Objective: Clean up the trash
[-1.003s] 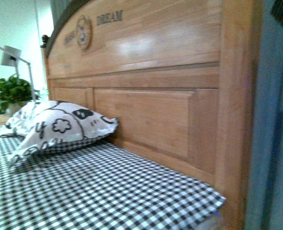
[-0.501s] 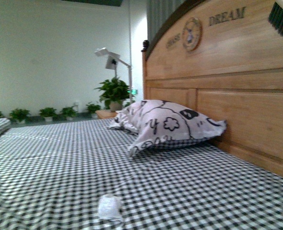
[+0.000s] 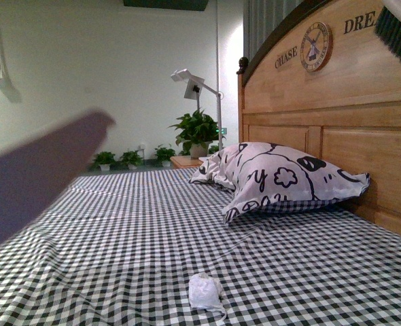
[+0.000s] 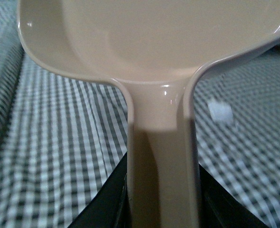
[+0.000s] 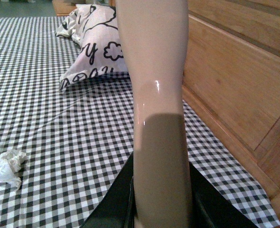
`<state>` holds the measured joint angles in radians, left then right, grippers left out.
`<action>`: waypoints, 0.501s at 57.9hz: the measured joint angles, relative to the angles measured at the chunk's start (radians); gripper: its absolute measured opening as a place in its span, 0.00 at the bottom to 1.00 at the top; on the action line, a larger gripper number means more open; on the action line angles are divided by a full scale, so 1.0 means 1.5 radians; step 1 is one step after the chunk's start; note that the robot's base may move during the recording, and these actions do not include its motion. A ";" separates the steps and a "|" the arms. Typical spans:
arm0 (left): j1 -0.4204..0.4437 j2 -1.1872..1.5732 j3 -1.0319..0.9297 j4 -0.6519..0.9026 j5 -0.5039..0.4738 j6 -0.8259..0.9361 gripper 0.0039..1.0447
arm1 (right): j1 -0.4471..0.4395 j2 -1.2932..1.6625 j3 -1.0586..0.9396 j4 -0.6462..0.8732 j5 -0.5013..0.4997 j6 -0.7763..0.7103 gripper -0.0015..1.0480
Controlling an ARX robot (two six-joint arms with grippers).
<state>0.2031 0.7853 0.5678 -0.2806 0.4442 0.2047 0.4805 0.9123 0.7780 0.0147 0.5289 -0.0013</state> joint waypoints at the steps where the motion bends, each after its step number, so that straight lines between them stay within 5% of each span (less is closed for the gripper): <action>1: 0.008 0.034 0.014 -0.012 -0.006 0.033 0.25 | 0.000 0.000 0.000 0.000 0.001 0.000 0.19; 14: 0.025 0.207 0.088 -0.027 -0.067 0.249 0.25 | 0.000 0.000 0.000 0.000 0.002 0.000 0.19; 29: -0.022 0.312 0.105 0.027 -0.111 0.400 0.25 | -0.001 0.000 0.000 0.000 0.002 0.000 0.19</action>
<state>0.1699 1.2526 0.7250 -0.2394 0.2771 0.8047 0.4797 0.9119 0.7780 0.0147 0.5316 -0.0013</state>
